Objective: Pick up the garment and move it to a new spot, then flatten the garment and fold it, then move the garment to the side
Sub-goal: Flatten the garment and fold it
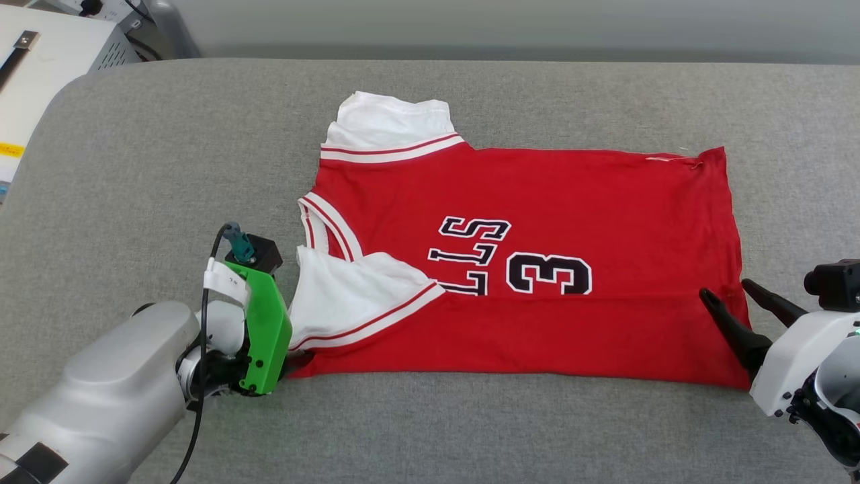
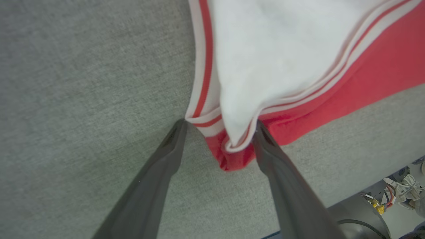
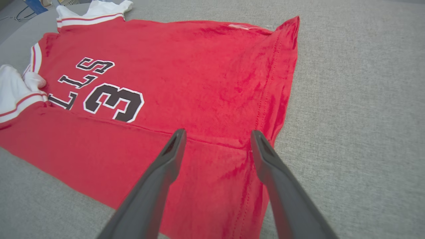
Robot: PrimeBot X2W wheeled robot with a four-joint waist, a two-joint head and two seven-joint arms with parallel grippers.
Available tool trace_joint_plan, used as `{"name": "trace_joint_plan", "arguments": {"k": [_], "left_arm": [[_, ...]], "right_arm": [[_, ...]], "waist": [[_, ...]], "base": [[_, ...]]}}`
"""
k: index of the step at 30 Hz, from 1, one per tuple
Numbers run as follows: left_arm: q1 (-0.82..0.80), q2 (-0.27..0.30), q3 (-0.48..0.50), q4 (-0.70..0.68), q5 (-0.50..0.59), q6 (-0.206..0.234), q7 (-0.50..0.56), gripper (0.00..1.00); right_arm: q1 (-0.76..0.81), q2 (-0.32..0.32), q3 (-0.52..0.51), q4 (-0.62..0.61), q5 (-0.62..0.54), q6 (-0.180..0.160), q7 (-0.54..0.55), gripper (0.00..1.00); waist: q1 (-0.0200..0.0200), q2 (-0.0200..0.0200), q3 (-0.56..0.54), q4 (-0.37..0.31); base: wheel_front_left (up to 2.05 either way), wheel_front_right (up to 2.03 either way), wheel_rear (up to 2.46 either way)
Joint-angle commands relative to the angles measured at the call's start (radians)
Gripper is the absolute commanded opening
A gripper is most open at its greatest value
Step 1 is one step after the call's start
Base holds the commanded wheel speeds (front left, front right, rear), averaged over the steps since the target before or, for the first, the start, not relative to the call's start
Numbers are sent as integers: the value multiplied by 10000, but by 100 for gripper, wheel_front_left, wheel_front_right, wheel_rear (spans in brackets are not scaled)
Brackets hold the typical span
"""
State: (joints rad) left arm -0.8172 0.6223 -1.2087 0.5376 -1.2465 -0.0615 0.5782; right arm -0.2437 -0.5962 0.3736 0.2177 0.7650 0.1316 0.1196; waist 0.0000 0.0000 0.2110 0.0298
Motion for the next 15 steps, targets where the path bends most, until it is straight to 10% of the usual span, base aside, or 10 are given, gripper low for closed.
{"name": "trace_joint_plan", "arguments": {"k": [1, 6, 7, 8, 15], "left_arm": [[281, -216, -88, 237, 7, 56, -48, 100], [497, -564, -167, 839, 50, -140, -269, 100], [523, -592, -178, 899, 72, -195, -335, 39], [545, -614, -180, 961, 99, -258, -454, 0], [510, -483, -14, 846, 237, -467, -1304, 0]], "right_arm": [[-33, 70, -21, -19, -87, -9, 11, 100], [-135, 122, 41, 29, -90, -9, 24, 100], [-151, 114, 38, 31, -94, -9, 26, 100], [-168, 94, 27, 23, -105, -9, 25, 100], [-302, -360, -185, -351, -462, -9, 404, 100]], "waist": [[0, 0, 73, -45], [0, 0, 77, -119], [0, 0, 53, -123], [0, 0, 17, -122], [0, 0, -272, -74]], "base": [[0, 0, 0], [0, 0, 0], [0, 0, 0], [0, 0, 0], [0, 0, 0]]}}
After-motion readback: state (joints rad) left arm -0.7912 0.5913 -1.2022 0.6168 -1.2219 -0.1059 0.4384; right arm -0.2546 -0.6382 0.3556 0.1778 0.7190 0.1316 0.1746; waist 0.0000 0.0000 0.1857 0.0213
